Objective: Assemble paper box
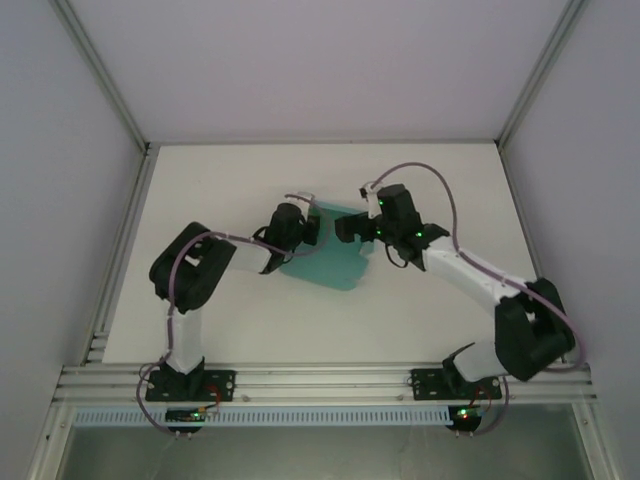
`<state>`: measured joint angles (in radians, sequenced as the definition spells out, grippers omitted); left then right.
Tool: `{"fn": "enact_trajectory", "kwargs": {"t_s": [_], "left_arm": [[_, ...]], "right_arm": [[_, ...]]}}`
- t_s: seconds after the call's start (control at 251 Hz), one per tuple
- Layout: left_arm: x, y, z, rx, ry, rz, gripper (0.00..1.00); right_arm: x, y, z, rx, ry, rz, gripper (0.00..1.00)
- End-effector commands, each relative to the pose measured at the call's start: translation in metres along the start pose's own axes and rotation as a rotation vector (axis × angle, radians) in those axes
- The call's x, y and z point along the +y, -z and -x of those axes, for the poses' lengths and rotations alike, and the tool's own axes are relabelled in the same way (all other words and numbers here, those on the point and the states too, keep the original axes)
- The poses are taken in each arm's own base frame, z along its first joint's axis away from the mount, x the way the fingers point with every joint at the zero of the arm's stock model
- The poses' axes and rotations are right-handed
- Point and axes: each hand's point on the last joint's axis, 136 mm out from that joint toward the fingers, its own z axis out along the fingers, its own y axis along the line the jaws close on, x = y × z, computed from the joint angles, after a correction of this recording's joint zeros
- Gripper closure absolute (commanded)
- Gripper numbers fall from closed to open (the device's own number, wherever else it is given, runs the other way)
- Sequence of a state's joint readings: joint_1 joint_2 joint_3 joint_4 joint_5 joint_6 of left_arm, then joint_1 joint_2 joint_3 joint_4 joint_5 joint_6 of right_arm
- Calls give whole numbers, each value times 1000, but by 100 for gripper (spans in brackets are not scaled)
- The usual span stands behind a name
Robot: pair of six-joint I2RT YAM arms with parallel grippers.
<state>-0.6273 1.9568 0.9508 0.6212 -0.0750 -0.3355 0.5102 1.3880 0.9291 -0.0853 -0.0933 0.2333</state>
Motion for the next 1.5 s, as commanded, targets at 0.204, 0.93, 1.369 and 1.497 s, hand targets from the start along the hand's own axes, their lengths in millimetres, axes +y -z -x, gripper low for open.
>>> {"fn": "enact_trajectory", "kwargs": {"t_s": [0.204, 0.93, 1.369, 1.497], "left_arm": [[-1, 19, 42, -12, 116, 53, 100], [-11, 29, 43, -5, 121, 43, 100], [81, 46, 28, 21, 64, 674, 96], [94, 54, 31, 11, 65, 785, 97]], "right_arm": [[-34, -10, -29, 82, -9, -175, 1], [-46, -35, 12, -112, 18, -421, 79], [-45, -11, 20, -178, 55, -581, 100], [-43, -12, 16, -174, 35, -567, 100]]}}
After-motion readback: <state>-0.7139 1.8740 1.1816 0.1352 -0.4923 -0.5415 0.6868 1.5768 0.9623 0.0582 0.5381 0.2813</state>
